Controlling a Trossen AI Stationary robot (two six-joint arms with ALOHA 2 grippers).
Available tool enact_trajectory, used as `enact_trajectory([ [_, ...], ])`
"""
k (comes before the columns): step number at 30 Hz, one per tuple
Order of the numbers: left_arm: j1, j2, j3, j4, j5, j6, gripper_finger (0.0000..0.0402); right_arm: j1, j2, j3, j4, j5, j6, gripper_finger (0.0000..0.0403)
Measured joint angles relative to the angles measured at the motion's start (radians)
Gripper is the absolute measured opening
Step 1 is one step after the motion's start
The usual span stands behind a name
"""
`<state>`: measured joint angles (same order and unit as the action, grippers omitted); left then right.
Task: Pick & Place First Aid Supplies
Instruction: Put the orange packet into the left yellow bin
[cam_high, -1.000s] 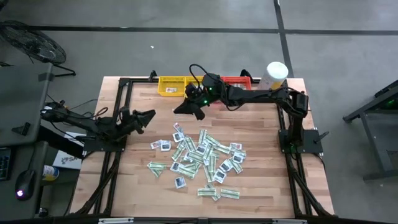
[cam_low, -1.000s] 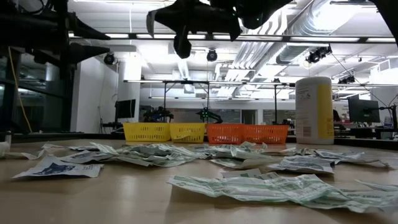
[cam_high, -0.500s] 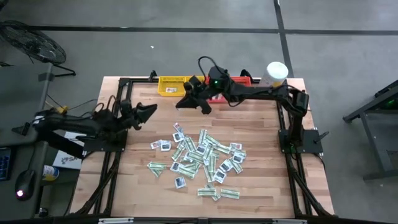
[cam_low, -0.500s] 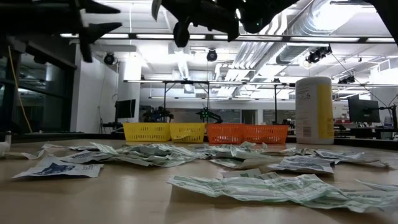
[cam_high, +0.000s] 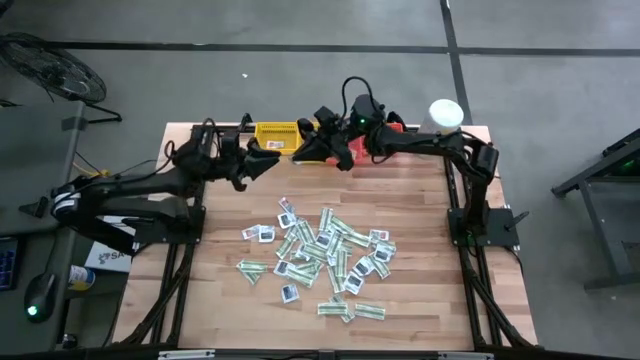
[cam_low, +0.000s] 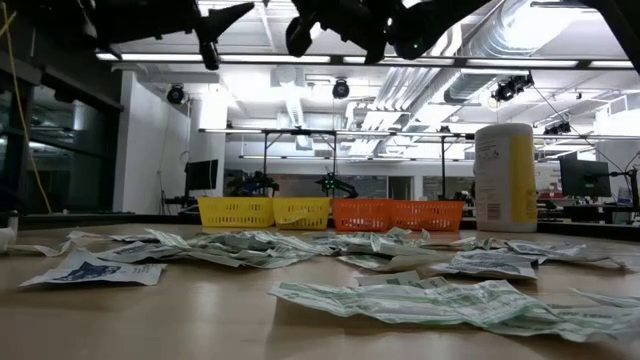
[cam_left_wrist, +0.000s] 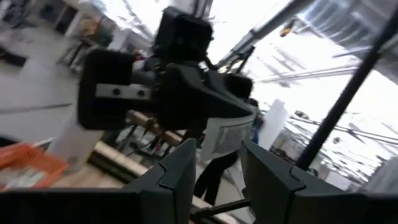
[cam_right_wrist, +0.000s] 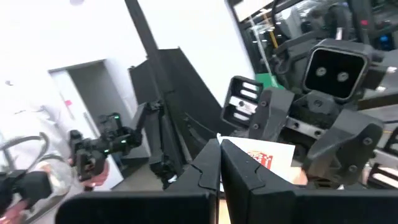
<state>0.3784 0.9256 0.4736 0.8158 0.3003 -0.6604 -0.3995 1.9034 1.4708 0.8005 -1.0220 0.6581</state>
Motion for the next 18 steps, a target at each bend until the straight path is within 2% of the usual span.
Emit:
enact_trajectory([
  [7,0.043,0.029,0.004,0.051,0.052,0.0,0.0127,-0.013,0.0,0.0,0.046,-0.101,0.06,0.0],
  [13,0.041,0.036,0.004,0.079,0.062,0.004,0.0127,0.002,0.0,0.0,0.043,-0.08,0.024,0.0],
  [18,0.041,0.11,0.013,0.131,0.088,-0.001,0.0127,0.0,0.0,0.0,0.043,-0.066,0.021,0.0],
])
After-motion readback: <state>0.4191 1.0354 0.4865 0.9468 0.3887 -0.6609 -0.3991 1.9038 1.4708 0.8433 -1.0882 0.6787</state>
